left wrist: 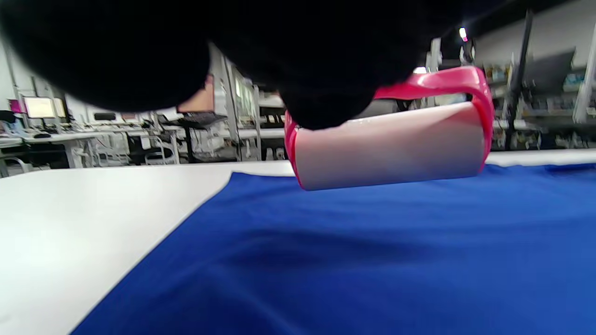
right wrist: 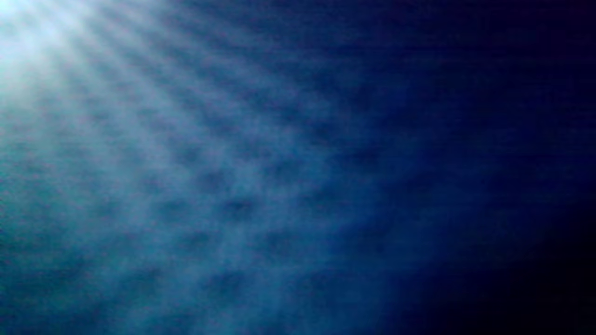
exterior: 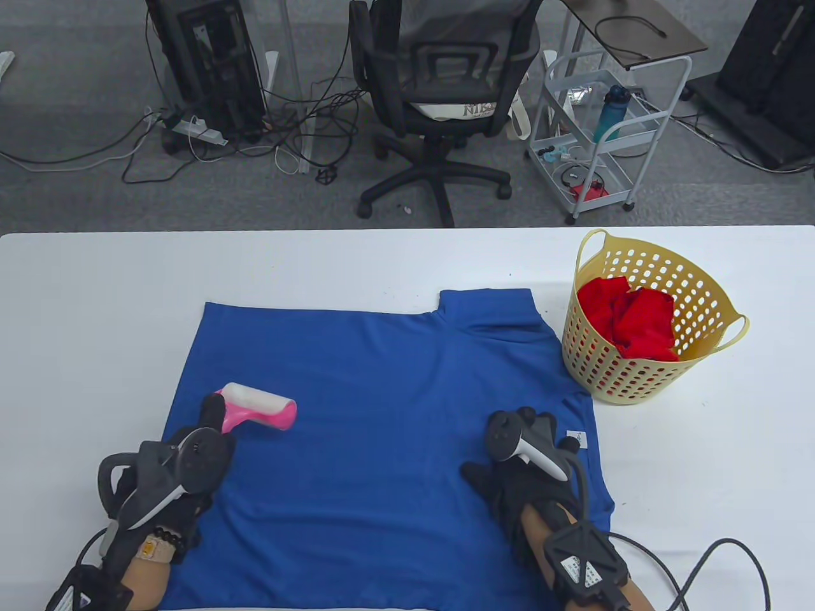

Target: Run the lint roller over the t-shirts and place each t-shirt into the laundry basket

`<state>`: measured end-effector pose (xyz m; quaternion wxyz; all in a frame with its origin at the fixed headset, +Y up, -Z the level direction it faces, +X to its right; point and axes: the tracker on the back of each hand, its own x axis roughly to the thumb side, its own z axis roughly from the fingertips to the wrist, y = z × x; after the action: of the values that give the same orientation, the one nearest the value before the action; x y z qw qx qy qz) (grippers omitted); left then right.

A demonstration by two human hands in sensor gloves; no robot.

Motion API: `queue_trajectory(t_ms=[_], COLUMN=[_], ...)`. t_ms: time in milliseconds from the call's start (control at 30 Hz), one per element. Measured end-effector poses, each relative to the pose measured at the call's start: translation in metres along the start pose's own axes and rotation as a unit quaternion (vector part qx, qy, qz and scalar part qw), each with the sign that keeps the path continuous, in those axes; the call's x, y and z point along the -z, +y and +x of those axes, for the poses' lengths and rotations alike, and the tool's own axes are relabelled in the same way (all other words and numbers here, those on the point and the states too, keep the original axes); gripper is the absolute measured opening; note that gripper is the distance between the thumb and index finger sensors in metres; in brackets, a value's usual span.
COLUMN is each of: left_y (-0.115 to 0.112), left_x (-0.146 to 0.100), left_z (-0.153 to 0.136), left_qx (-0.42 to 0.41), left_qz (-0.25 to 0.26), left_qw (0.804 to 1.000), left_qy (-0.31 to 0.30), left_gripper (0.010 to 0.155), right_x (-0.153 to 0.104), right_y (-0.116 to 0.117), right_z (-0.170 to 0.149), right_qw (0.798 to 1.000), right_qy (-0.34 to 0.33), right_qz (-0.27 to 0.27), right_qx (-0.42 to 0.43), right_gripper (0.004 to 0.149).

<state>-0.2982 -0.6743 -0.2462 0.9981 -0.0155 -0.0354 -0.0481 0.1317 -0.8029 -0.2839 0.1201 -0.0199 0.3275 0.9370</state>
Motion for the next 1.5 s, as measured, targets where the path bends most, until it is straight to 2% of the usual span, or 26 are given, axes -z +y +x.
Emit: queue_trajectory(t_ms=[167, 300, 600, 733, 833, 900, 967, 1067, 1167, 1333, 1433, 1500], left_y=[-0.023, -0.03, -0.028, -0.029, -0.028, -0.024, -0.018, -0.013, -0.01, -0.009, -0.007, -0.007], left_x=[0.01, 0.031, 0.127, 0.156, 0.16, 0.153, 0.134, 0.093, 0.039, -0.043, -0.068, -0.073], left_z=[0.01, 0.012, 0.042, 0.052, 0.054, 0.056, 0.056, 0.047, 0.032, 0.003, -0.006, -0.008], left_qx=[0.098, 0.067, 0.088, 0.085, 0.086, 0.097, 0.142, 0.16, 0.159, 0.141, 0.132, 0.129], left_qz=[-0.058, -0.071, -0.088, -0.09, -0.1, -0.112, -0.124, -0.14, -0.152, -0.182, -0.2, -0.203], left_qw=[0.993, 0.994, 0.984, 0.98, 0.978, 0.978, 0.976, 0.976, 0.975, 0.973, 0.97, 0.97], left_qy=[0.029, 0.045, 0.125, 0.158, 0.161, 0.144, 0.108, 0.05, 0.004, -0.03, -0.03, -0.028], left_gripper=[0.062, 0.064, 0.065, 0.065, 0.066, 0.066, 0.066, 0.066, 0.066, 0.066, 0.066, 0.066], right_x=[0.0, 0.0, 0.0, 0.0, 0.0, 0.0, 0.0, 0.0, 0.0, 0.0, 0.0, 0.0], right_y=[0.0, 0.0, 0.001, 0.001, 0.001, 0.001, 0.001, 0.001, 0.001, 0.001, 0.001, 0.001], right_z=[0.0, 0.0, 0.0, 0.0, 0.0, 0.001, 0.001, 0.001, 0.001, 0.0, 0.0, 0.0], right_qw=[1.0, 1.0, 1.0, 1.0, 1.0, 1.0, 1.0, 1.0, 1.0, 1.0, 1.0, 1.0], right_qy=[0.0, -0.004, -0.004, -0.004, -0.004, -0.003, -0.004, -0.004, -0.005, -0.005, -0.005, -0.005], right_qz=[0.0, 0.003, 0.004, 0.004, 0.004, 0.008, 0.008, 0.009, 0.008, 0.008, 0.008, 0.008], right_qx=[0.0, 0.0, -0.001, -0.001, -0.001, -0.002, -0.001, -0.001, -0.001, -0.001, -0.001, -0.001], right_gripper=[0.094, 0.094, 0.094, 0.094, 0.094, 0.094, 0.094, 0.094, 0.094, 0.094, 0.094, 0.094])
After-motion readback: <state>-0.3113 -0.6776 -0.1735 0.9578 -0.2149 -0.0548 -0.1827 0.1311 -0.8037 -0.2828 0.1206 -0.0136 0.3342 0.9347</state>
